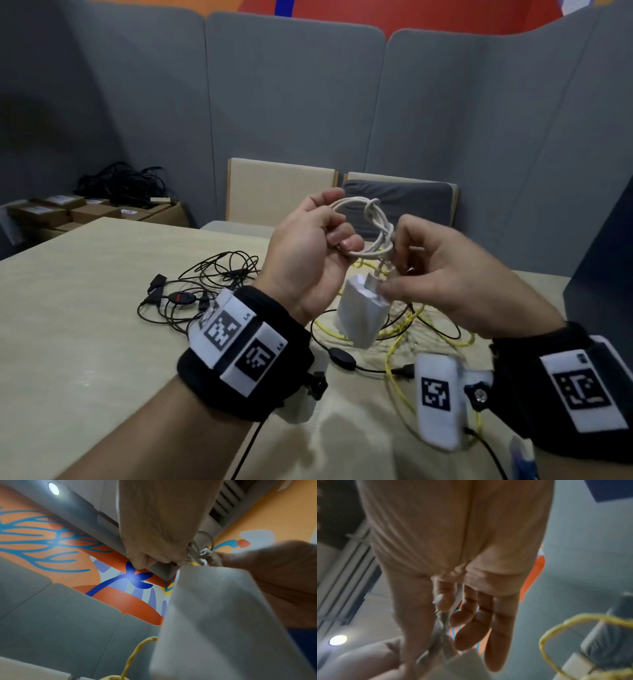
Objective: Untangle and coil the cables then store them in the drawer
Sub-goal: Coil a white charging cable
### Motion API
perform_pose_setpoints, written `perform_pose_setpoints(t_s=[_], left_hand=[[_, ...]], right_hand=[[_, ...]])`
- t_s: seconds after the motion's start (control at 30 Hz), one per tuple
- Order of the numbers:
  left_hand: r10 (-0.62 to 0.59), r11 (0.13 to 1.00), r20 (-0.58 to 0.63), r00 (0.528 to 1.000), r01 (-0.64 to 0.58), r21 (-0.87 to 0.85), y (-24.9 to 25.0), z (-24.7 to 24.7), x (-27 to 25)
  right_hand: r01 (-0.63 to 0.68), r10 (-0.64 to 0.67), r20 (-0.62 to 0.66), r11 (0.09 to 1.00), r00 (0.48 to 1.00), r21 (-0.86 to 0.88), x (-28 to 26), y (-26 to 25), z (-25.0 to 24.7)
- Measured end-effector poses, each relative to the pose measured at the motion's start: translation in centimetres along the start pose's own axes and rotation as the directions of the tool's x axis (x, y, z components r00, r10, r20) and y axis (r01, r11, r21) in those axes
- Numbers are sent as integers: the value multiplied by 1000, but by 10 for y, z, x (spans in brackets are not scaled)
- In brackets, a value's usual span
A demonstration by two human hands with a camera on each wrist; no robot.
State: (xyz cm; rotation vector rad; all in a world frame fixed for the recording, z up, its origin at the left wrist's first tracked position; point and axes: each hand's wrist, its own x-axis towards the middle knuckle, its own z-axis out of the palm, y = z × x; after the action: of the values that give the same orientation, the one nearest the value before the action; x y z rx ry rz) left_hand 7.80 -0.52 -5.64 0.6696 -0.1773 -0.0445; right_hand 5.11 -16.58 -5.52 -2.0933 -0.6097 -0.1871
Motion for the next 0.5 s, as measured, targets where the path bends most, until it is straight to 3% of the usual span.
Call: perform_pose_setpoints(t_s=[0.07, 0.27, 0.5], left_hand=[[26, 998, 43, 999, -28, 64, -3, 2, -3], [27, 978, 170, 985, -61, 198, -6, 5, -10], [25, 889, 219, 975, -122, 442, -4, 1, -10]], right_hand=[[-20, 19, 8, 994, 1000, 106, 0, -1, 1], [-6, 49, -147, 961, 988, 277, -1, -10, -4], [-38, 94, -227, 970, 969, 239, 1, -9, -1]])
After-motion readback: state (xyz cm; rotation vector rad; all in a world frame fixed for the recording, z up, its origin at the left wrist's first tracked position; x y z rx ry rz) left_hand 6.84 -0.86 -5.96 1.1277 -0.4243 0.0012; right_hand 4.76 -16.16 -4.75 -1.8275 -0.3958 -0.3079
